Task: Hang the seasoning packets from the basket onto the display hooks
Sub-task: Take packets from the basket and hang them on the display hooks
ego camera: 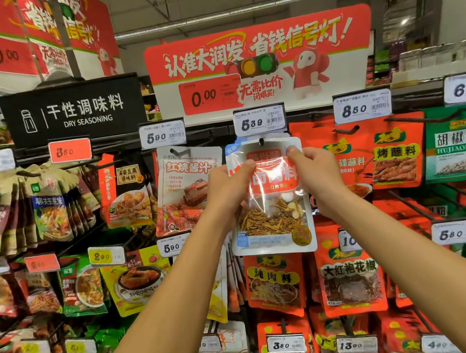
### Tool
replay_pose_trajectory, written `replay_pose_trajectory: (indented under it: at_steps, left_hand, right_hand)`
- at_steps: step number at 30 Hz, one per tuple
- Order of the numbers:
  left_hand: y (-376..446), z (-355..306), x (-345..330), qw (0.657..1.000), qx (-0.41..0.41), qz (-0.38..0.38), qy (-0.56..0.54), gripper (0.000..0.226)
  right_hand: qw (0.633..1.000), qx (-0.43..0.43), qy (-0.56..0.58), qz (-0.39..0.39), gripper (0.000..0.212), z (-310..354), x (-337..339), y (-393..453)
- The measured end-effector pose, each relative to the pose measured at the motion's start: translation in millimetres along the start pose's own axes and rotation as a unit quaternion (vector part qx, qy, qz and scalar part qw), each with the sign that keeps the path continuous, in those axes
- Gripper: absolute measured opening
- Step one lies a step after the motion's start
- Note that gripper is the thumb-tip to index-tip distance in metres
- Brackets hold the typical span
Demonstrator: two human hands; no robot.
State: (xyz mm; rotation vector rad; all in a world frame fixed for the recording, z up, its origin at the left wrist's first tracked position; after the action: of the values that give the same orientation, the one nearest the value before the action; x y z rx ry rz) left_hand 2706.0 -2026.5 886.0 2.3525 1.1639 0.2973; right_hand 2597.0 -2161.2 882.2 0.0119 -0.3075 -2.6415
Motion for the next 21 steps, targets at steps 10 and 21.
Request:
replay_pose_trajectory:
  at_steps: [10,21]
  left_hand:
    - [-27,36,16,0.989,-0.116,0.006,0.092,0.018]
    - [32,48,-6,0.99,0.003,0.027,0.135,0.026]
  right_hand:
    - [0.995,0.021,-0.048,0.087,0.015,-41,10,-27]
    - [0.995,-0.086,-0.056,-0.015,0.034,-38,-12,43]
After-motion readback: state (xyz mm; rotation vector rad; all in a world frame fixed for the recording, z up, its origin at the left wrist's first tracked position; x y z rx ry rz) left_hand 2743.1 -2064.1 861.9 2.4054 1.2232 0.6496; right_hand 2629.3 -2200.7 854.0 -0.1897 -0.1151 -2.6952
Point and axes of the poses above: each hand's wrist, its own y-axis towards the middle knuckle, its own x-axis out of the back of the hand, z = x × y, the point moved 1 cm from there along y, towards the middle knuckle, and after that the axes turned 15 degrees about -x, right-handed, at the moved point
